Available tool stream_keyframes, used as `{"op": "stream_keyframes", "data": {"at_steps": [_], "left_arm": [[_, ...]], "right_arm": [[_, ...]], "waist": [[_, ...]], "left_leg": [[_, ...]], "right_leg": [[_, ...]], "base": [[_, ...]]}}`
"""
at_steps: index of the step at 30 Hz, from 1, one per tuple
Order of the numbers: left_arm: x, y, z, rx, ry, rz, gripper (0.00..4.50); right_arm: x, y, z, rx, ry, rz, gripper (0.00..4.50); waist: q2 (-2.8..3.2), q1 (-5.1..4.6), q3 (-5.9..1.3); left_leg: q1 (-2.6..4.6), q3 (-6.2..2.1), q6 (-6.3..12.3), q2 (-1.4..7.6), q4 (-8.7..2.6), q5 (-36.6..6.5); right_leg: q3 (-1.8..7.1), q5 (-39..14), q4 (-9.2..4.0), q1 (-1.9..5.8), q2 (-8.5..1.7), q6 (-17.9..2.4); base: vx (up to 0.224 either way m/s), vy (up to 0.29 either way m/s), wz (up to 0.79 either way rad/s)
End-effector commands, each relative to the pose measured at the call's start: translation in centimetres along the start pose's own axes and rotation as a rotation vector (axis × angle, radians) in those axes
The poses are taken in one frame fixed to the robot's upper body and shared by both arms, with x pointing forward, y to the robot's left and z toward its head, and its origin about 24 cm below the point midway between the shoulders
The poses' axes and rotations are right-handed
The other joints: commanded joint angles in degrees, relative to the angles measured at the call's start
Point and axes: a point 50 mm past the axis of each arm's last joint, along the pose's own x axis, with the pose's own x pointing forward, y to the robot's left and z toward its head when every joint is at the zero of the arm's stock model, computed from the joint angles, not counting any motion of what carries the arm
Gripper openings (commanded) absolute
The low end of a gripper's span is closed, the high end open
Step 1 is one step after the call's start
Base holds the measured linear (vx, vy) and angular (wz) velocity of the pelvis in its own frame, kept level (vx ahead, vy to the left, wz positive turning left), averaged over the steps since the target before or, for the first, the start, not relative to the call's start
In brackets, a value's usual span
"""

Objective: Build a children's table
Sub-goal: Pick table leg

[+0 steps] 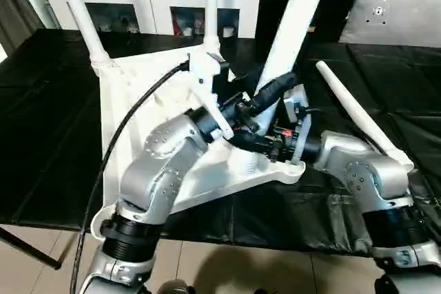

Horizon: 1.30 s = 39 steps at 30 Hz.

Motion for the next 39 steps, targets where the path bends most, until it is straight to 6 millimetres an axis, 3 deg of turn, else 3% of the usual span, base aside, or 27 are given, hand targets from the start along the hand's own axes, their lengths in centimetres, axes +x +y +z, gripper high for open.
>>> {"op": "stream_keyframes", "data": {"at_steps": [1,22,33,39], "left_arm": [[0.10,-0.31,0.51,0.031,-0.014,-0.019,1.80],[-0.03,0.00,0.34,0.059,0.004,-0.018,1.80],[-0.03,-0.15,0.37,0.053,0.001,-0.028,1.80],[-0.01,-0.19,0.32,0.046,0.002,-0.029,1.80]], "right_arm": [[-0.13,-0.28,0.22,-0.017,0.009,-0.016,3.25],[-0.91,-0.07,-0.06,0.000,0.024,0.018,3.25],[-0.72,-0.30,-0.20,0.012,0.009,0.008,2.28],[-0.79,-0.37,-0.20,0.011,0.006,0.005,2.00]], "waist": [[-0.80,-0.08,-4.63],[-0.74,-0.06,-4.61],[-0.71,-0.05,-4.65],[-0.75,-0.04,-4.68]], "left_leg": [[0.09,-1.34,3.16,3.56,-3.60,-4.06],[0.11,-1.36,3.49,3.54,-3.55,-4.40],[0.12,-1.41,3.42,3.61,-3.55,-4.51],[0.11,-1.42,3.37,3.64,-3.55,-4.43]], "right_leg": [[3.96,-20.48,-4.34,3.90,-5.20,-0.03],[3.89,-20.59,-4.39,3.89,-5.11,0.07],[3.91,-20.27,-4.32,3.90,-5.17,-0.27],[3.92,-20.13,-4.27,3.92,-5.19,-0.34]], "base": [[0.000,0.000,0.00],[0.000,0.000,0.00],[0.000,0.000,0.00],[0.000,0.000,0.00]]}}
